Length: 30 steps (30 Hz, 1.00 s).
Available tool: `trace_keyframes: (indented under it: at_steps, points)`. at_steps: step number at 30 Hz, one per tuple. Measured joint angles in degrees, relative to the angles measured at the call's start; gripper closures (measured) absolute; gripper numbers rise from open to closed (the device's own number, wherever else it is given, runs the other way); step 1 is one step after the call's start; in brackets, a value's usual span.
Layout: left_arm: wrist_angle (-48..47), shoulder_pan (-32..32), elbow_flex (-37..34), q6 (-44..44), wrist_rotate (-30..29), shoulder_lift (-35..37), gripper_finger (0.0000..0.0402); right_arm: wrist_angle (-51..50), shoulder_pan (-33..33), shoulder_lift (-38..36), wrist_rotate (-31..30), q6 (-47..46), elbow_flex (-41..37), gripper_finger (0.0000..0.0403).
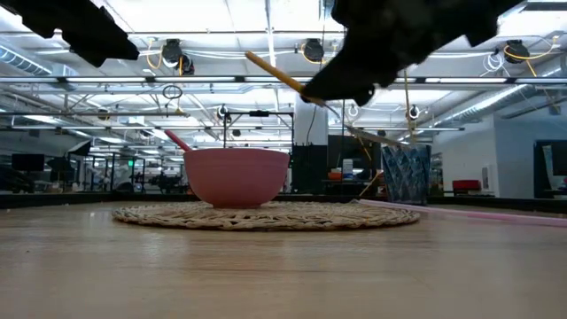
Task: Pick & Place Utensil
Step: Put the yellow spoon into the pink bowl
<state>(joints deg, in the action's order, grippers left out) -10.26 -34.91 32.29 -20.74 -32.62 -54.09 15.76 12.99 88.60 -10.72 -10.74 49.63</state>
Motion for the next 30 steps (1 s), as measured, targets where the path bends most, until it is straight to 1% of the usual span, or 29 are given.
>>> trace_keyframes:
  at_steps: [7,13,17,20,23,30]
  points:
    - [-0.7,-1.4,0.0,-1.0,0.0,0.0,0.0231,9.4,-7.4,0.0,0.2,3.1,0.0,0.0355]
    - [-0.7,-1.9,0.0,-0.8,-0.1,0.0,0.0231,16.5,-11.7,1.1,0.5,4.7,0.0,0.0355]
    - [-0.8,-1.9,0.0,-0.6,-0.3,0.0,0.0231,21.4,-13.5,3.6,3.3,5.3,0.4,0.0355]
    - [-0.8,-1.9,0.0,-0.4,-0.3,0.0,0.0231,24.5,-14.3,5.8,3.5,5.6,0.6,0.0355]
    - [-0.8,-1.9,0.0,-0.4,-0.4,0.0,0.0231,30.2,-15.2,7.8,3.5,5.9,0.6,0.0355]
    - [-0.7,-1.9,0.0,0.1,-0.5,0.0,0.0231,36.8,-16.9,11.2,3.5,5.4,0.8,0.0355]
